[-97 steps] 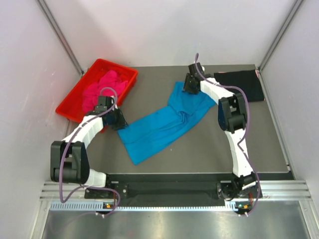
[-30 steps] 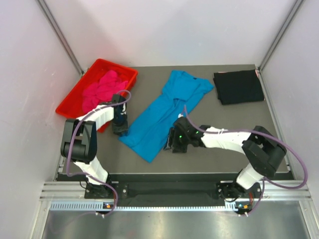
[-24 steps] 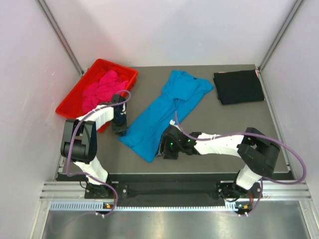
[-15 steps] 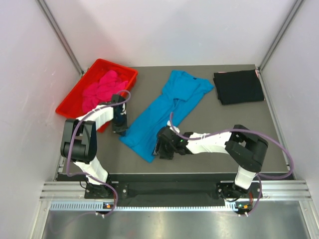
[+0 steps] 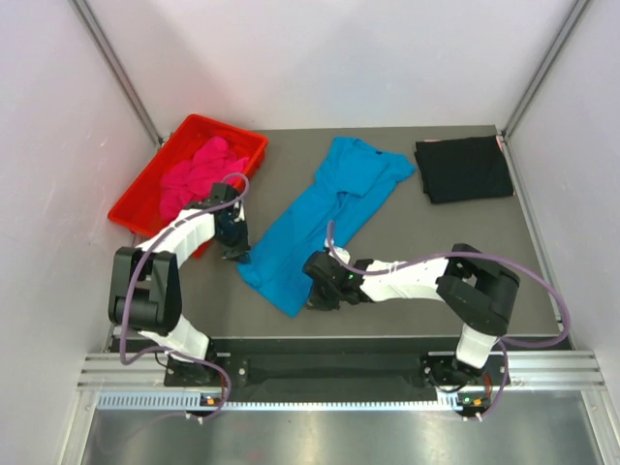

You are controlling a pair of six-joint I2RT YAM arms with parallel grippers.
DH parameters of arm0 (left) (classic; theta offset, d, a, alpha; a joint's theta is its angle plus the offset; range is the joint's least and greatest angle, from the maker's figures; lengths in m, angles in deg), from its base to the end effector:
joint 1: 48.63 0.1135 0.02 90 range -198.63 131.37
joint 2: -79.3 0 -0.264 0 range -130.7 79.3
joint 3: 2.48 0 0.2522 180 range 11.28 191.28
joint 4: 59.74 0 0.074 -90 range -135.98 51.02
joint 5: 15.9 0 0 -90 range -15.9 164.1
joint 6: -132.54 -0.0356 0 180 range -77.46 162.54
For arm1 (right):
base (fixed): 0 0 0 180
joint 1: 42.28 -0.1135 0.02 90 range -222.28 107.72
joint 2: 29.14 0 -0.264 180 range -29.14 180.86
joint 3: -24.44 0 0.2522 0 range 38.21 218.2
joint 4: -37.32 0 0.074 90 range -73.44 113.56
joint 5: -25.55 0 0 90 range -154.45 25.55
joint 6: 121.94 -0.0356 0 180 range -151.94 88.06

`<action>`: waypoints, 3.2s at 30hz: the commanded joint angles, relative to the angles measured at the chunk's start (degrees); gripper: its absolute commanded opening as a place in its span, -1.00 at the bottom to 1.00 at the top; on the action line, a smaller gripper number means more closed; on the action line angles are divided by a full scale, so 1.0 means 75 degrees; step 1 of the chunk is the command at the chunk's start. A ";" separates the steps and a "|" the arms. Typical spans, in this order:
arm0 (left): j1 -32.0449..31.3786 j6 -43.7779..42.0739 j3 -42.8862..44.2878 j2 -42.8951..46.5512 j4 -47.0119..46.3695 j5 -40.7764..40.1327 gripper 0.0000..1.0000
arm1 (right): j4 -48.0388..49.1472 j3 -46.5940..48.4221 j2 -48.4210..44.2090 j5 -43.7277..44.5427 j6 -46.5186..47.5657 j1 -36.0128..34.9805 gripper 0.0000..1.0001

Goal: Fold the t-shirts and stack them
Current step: Fold the tshirt

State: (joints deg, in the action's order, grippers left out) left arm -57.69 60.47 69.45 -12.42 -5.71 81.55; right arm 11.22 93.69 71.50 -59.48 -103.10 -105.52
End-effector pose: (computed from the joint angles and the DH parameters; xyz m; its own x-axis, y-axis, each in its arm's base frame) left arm 0.2913 -0.0511 0.1870 -0.9614 -0.1558 -0.2268 -0.1095 0.9728 -0.2043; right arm 0.1571 0.3048 0.1493 -0.9447 0.2207 -0.2427 0.0789 0.8709 0.4851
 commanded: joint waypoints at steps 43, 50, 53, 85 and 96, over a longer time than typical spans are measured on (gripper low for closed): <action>-0.0081 0.0328 0.0013 -0.0368 0.0021 -0.1250 -0.86 | -0.0652 0.0817 0.0491 0.0686 -0.1927 -0.0755 -0.29; -0.0081 0.0246 -0.0127 -0.0204 0.0232 -0.0351 -0.95 | -0.1668 0.0759 0.0294 0.0930 -0.1482 -0.0732 -1.00; -0.0104 0.0257 -0.0314 0.0111 0.0314 0.0470 -0.96 | -0.1975 0.0385 -0.0269 0.1060 -0.0955 -0.0708 -1.00; -0.0948 0.0808 0.2073 0.0058 -0.1031 0.2652 -0.35 | -0.3897 -0.2595 -0.5296 0.1773 -0.0663 -0.1119 -0.05; -0.0796 0.0117 0.5976 -0.3857 -0.0764 0.2876 -0.32 | -0.1194 -0.0357 -0.4308 -0.1336 0.5571 0.5381 0.20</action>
State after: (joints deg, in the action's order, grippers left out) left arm -64.09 64.36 110.20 -36.35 -13.01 102.60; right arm -6.53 84.49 32.70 -58.85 -77.96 -74.09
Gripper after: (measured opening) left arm 0.334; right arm 0.611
